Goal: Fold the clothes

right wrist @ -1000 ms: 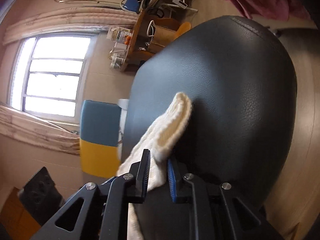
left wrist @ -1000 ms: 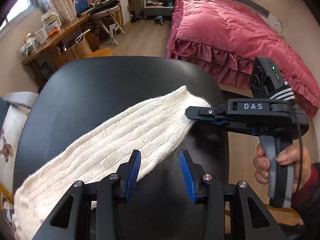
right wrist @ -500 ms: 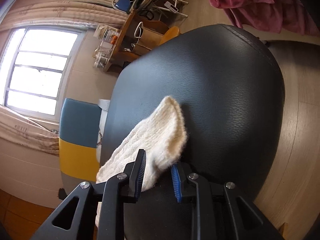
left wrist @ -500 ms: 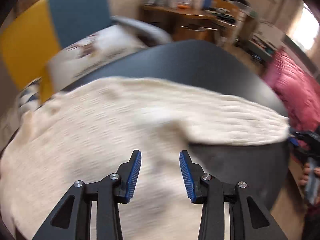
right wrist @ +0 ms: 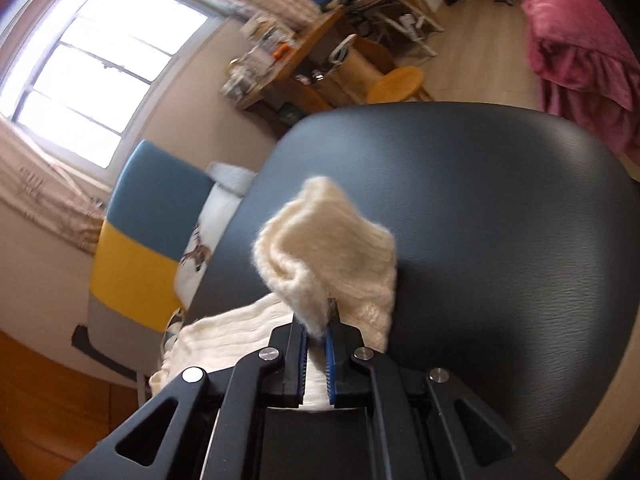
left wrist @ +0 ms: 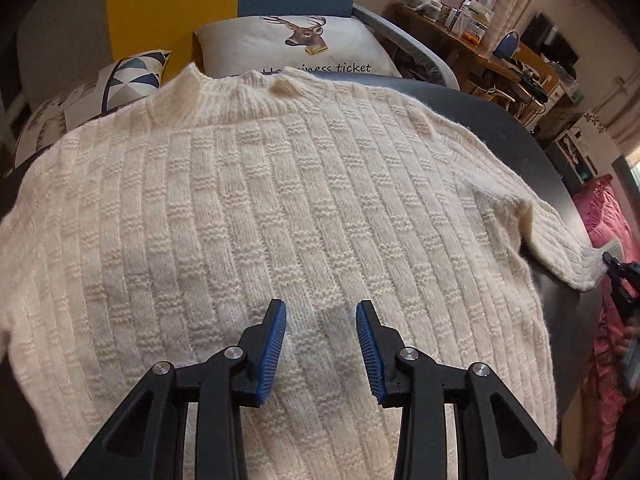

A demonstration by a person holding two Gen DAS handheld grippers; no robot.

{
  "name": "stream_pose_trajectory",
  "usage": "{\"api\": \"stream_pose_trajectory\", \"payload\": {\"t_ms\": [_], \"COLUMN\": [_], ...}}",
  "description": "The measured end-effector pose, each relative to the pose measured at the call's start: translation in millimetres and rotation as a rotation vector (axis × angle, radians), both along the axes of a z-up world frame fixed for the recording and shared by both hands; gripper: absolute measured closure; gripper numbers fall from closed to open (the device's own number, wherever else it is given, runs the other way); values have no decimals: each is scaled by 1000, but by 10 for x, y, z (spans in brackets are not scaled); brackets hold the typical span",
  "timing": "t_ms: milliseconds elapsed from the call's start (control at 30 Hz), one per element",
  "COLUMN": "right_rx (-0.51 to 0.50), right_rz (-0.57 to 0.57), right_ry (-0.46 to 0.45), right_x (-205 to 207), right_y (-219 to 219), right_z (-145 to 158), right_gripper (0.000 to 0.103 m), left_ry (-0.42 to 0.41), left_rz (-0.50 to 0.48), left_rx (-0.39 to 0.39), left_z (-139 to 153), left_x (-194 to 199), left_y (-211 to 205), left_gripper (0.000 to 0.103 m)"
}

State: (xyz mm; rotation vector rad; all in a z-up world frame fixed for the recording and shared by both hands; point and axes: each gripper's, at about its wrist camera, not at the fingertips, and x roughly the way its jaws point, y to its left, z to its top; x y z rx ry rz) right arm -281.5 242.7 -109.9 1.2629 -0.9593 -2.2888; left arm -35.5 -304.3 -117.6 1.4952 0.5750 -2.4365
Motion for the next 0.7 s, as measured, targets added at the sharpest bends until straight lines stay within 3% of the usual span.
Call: {"api": "stream_pose_trajectory", "payload": {"t_ms": [167,300,400,567,700], "right_rx": [-72,-90,-44,91,201], "right_rz": [95,231,339,500,613], "right_ry": [40,85,87,48,59], "right_x": [-22,-10,-18,78,304], "right_y": [-442,-1036,-1620,-2555,-3007], "right_z": [223,452,485,244,51], "right_gripper": [98,98,97,97,97], "left_ry": [28,60,78,97,97], "left_rz": [14,25,41,49,45], "left_rx": [55,147,237,360,514], "left_z": [75,120,155,246,277], "left_x": [34,86,101,62,-124], "left_y": [-102,-183,-233,-237,-181], "left_gripper": [65,65,65,65,65]}}
